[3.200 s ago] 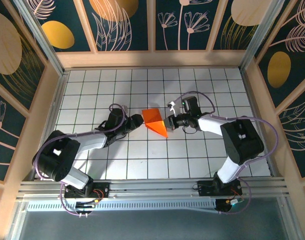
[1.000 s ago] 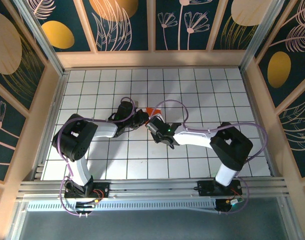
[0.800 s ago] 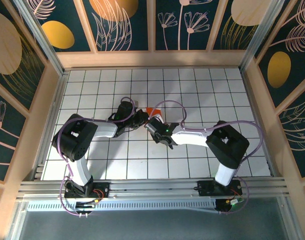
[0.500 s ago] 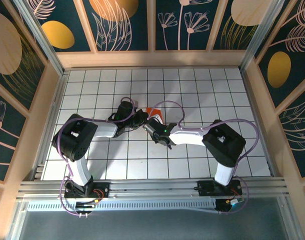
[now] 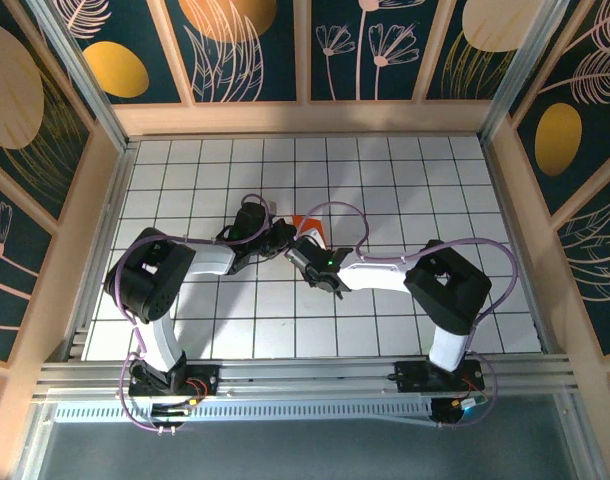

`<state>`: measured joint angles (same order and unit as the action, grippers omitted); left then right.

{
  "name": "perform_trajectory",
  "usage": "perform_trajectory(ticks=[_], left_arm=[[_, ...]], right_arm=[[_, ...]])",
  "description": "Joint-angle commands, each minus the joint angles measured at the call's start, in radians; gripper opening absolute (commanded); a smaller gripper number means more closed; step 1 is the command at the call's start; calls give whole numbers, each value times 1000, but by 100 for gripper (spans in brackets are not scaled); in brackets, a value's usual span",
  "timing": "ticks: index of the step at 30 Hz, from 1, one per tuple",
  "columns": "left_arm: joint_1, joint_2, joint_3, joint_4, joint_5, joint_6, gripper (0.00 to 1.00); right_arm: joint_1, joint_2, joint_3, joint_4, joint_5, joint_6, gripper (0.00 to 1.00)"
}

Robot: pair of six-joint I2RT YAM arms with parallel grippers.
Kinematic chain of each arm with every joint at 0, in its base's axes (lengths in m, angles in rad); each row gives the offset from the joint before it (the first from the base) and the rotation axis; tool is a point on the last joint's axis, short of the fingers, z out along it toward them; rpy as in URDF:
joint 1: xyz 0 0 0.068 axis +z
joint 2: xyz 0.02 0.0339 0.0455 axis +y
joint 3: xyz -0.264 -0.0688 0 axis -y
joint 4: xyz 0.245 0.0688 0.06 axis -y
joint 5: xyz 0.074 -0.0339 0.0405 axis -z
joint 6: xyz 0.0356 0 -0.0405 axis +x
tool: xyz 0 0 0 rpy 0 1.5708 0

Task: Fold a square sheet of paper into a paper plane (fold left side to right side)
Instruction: Fourth fold the wing at the center of the table.

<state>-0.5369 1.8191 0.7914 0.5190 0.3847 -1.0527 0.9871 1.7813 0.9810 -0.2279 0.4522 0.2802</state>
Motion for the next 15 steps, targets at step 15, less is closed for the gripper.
perform_trajectory(ticks=[15], left_arm=[[-8,-20,17,-13,-3,2,5]], right_arm=[[22,12,30,1,38,17,26]])
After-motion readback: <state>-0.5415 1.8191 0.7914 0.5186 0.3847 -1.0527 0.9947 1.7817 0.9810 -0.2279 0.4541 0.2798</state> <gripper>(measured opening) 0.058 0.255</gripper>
